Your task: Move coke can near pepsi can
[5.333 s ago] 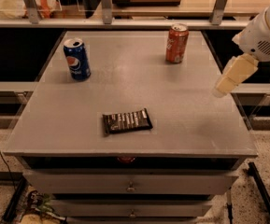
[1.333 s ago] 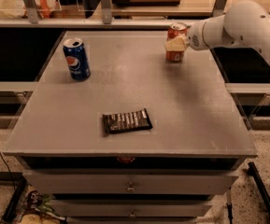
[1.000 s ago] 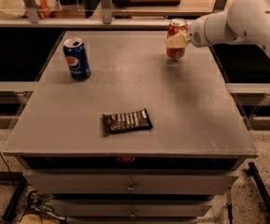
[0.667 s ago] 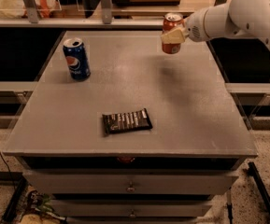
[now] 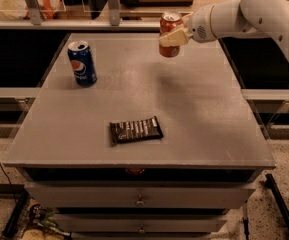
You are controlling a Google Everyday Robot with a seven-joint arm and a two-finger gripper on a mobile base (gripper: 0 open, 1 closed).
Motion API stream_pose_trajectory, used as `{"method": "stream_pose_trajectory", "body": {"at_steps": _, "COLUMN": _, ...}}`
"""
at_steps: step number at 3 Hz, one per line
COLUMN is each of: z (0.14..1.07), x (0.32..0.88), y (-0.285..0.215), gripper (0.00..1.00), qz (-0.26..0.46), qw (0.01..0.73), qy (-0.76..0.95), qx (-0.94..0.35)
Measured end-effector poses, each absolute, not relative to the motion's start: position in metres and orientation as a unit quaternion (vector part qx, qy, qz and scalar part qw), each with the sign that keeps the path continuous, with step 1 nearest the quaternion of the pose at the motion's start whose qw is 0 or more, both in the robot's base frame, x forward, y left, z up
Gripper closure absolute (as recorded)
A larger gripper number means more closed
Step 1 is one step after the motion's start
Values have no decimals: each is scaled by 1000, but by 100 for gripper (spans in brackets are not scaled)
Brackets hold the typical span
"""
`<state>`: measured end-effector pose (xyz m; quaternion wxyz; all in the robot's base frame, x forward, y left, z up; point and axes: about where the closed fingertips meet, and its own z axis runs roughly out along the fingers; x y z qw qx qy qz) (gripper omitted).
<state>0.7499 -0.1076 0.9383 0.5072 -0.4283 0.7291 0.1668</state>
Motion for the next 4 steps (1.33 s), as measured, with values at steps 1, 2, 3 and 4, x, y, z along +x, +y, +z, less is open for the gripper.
{"method": "stream_pose_trajectory", "body": {"at_steps": 1, "z": 930, "x": 733, "y": -82, "gripper": 100, "qz": 195, "qw": 497, "qy": 715, "qx": -452}}
{"method": "stream_pose_trajectory", "body": {"at_steps": 2, "z": 924, "x": 705, "y": -46, "gripper": 100, "qz": 240, "qw": 477, "qy": 691, "qx": -487}}
{"method": "stream_pose_trajectory", "body": {"at_steps": 3, "z": 924, "x": 676, "y": -10, "gripper": 100, "qz": 278, "qw": 451, "qy": 665, "qx": -526}}
{"method": "stream_pose_trajectory", "body": {"at_steps": 4, "z": 920, "x": 654, "y": 27, "gripper": 100, "qz": 306, "qw": 426, "qy": 639, "qx": -562}}
